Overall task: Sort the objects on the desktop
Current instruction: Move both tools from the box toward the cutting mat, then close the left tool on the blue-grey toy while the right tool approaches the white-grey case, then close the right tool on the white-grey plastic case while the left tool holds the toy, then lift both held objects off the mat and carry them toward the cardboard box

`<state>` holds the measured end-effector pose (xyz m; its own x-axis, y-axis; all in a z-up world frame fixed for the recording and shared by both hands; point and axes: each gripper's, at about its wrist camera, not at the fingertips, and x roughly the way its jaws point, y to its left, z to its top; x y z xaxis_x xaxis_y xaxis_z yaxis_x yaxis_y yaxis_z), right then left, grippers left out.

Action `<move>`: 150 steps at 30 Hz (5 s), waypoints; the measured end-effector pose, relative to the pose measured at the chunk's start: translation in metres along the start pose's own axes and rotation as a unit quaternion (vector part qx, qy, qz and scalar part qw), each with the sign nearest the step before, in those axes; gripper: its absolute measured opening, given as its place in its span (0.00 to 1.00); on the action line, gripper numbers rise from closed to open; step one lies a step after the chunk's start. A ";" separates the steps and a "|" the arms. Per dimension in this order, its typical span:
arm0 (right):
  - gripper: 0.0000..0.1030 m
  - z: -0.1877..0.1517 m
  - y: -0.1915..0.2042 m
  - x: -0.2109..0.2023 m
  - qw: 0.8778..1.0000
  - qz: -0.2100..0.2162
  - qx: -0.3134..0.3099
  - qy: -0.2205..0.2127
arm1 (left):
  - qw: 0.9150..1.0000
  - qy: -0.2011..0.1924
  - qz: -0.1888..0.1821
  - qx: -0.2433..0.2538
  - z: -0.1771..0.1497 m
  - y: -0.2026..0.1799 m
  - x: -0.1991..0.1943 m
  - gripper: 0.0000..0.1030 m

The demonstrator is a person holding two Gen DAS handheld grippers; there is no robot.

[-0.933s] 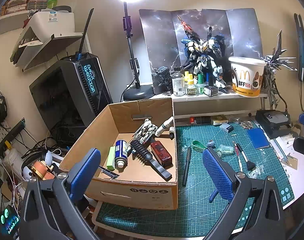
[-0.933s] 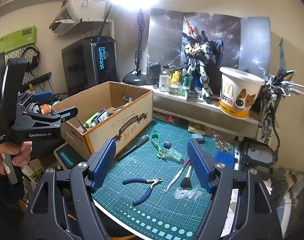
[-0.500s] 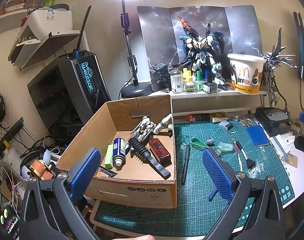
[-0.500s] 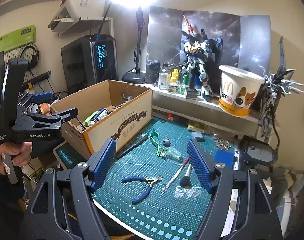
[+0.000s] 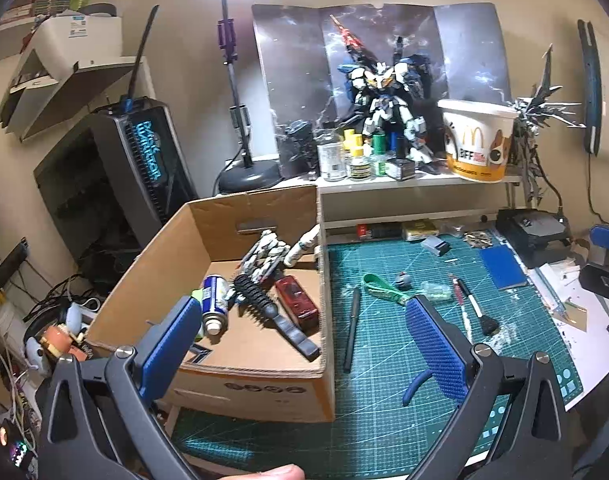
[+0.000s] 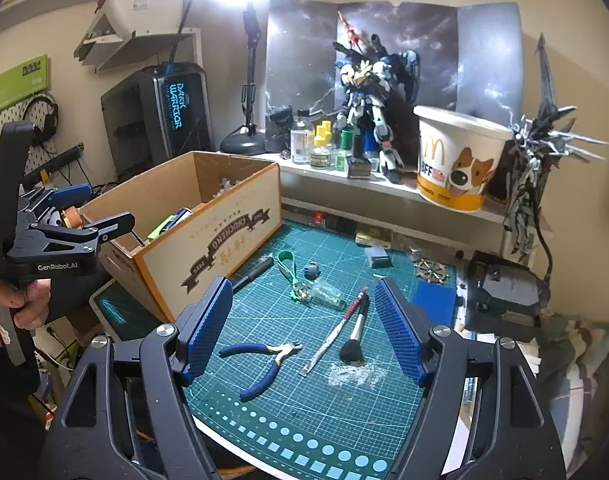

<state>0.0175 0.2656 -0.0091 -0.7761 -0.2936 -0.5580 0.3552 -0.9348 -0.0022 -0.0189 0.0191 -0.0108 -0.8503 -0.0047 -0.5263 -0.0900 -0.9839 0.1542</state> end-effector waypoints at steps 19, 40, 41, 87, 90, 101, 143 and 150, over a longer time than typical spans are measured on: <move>0.69 -0.023 -0.069 0.026 0.997 -0.038 0.052 0.030 | 0.997 0.026 -0.063 0.026 0.001 -0.051 0.046 1.00; 0.50 -0.050 -0.129 0.097 0.990 -0.011 0.104 0.093 | 0.986 0.077 -0.148 0.005 0.004 -0.103 0.155 1.00; 0.49 -0.050 -0.131 0.102 0.990 -0.008 0.103 0.093 | 0.985 0.084 -0.150 0.002 0.002 -0.103 0.164 1.00; 0.44 0.007 -0.137 0.320 0.988 0.007 -0.009 0.154 | 0.968 0.145 -0.199 -0.053 -0.014 -0.098 0.275 0.13; 0.44 0.005 -0.136 0.329 0.988 0.001 -0.012 0.157 | 0.968 0.146 -0.199 -0.053 -0.016 -0.095 0.272 0.13; 0.36 0.000 -0.133 0.345 0.988 -0.019 -0.021 0.151 | 0.967 0.140 -0.206 -0.050 -0.014 -0.099 0.262 0.13; 0.39 0.053 -0.090 0.146 1.000 -0.011 0.004 -0.001 | 0.971 0.006 -0.229 -0.065 0.021 -0.044 0.113 0.13; 0.39 0.055 -0.061 0.064 0.998 -0.016 0.008 -0.061 | 0.978 -0.046 -0.200 -0.048 0.028 -0.039 0.059 0.13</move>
<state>-0.0828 0.2926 0.0008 -0.8450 -0.2855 -0.4522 0.3221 -0.9467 -0.0042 -0.0800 0.0625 -0.0247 -0.8003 0.3959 -0.4502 -0.3801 -0.9158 -0.1297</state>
